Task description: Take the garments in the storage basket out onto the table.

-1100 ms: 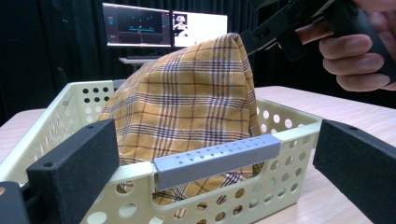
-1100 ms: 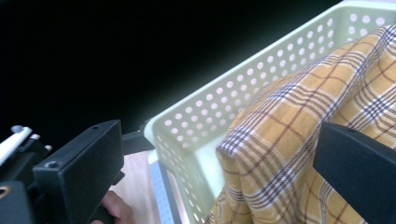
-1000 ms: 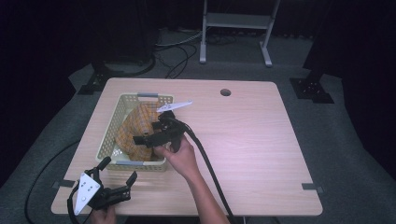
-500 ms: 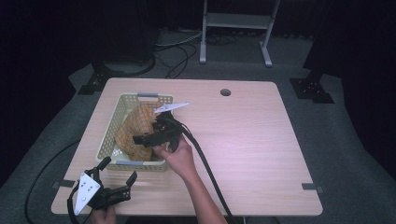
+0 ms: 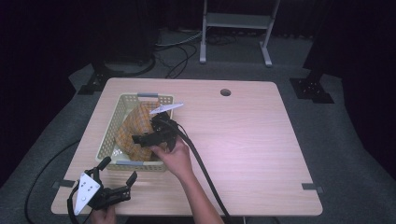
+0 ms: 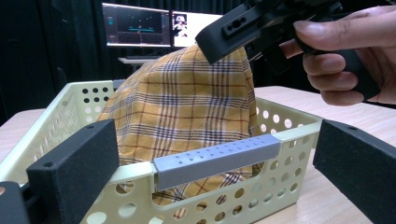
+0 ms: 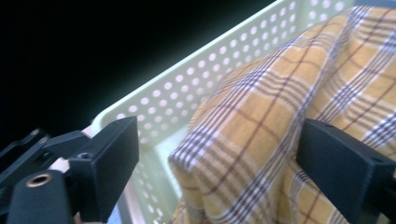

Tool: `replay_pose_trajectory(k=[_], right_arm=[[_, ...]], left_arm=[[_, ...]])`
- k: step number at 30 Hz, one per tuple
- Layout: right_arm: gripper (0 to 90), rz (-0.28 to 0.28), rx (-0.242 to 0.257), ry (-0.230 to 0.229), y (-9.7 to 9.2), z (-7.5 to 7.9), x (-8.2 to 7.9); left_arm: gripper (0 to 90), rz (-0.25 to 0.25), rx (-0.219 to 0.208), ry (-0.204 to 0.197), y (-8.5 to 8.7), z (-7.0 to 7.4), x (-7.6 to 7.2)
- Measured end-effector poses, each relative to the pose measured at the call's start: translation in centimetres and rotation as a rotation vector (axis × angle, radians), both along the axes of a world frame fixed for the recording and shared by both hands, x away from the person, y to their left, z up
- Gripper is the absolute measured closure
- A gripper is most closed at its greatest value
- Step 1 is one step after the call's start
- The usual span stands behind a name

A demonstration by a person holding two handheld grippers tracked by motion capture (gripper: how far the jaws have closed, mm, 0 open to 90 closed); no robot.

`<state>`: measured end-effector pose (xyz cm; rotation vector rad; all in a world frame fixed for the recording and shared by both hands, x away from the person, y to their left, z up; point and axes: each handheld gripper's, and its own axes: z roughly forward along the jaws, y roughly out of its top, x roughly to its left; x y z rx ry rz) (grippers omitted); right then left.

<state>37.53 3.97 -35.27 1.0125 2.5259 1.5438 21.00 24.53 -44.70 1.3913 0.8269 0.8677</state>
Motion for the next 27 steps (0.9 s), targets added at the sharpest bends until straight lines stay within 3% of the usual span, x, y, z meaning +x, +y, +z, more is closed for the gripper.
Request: replay_pose_trajectory(k=[14,20,27], right_arm=[[40.8,-0.030,-0.105,-0.006,0.51,-0.52,-0.06],[50.3,-0.043,-0.112,-0.003,0.41,-0.48,-0.06],[63.4,-0.073,-0.094,0.043,0.08,-0.44,-0.08]], left_arm=[[0.1,-0.001,0.001,0.000,0.01,0.00,0.00],[0.1,-0.001,0.001,0.000,0.01,0.00,0.00],[0.1,-0.001,0.001,0.000,0.01,0.00,0.00]])
